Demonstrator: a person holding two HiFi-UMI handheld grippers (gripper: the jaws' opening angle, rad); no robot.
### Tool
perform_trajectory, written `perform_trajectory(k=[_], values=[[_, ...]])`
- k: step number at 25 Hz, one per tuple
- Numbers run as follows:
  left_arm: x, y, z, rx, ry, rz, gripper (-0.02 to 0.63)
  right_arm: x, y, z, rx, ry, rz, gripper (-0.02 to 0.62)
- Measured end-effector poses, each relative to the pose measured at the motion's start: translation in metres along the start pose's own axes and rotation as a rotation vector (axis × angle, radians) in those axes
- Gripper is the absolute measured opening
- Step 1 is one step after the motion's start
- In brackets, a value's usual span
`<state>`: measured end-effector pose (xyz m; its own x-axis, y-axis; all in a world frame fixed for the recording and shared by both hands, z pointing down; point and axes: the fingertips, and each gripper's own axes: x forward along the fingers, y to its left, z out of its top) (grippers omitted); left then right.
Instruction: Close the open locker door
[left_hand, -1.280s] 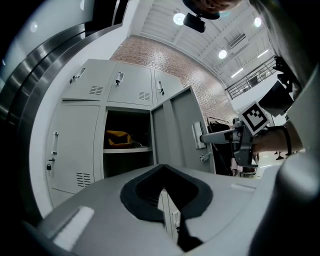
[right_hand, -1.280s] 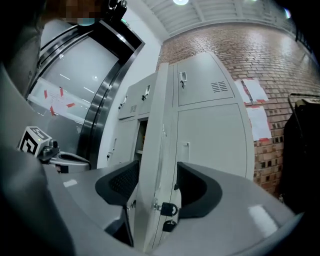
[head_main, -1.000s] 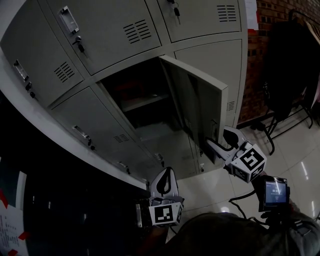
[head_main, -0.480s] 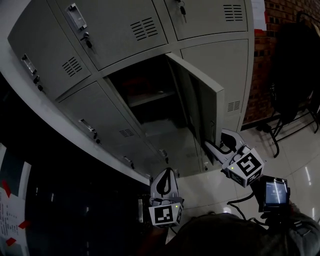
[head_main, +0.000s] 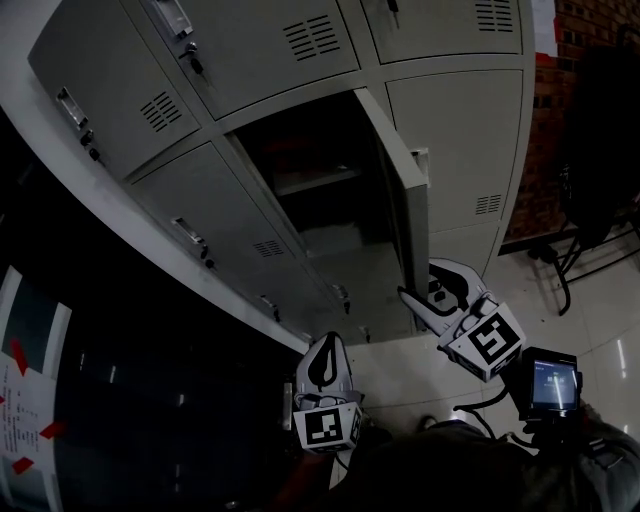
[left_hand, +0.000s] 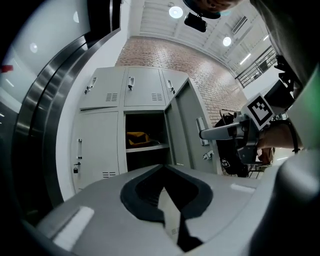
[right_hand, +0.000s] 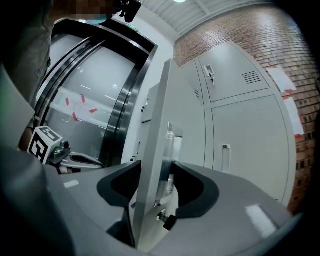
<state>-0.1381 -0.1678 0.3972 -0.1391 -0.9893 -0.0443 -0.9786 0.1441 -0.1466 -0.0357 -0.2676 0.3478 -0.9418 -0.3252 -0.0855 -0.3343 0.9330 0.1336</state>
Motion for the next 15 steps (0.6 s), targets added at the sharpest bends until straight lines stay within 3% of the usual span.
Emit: perform_trajectory(k=[10,15], values=[[0.023,0.057,-0.010,-0.018,-0.033,-0.085,0.002,0.048,0.040,0.005,0.019,-0.017,-0.053,0.237],[0.045,0.098,-0.010,-0.021,-0.058,-0.132,0.002,0.085,0.058,0.006,-0.011,-0.022,-0.082,0.215]])
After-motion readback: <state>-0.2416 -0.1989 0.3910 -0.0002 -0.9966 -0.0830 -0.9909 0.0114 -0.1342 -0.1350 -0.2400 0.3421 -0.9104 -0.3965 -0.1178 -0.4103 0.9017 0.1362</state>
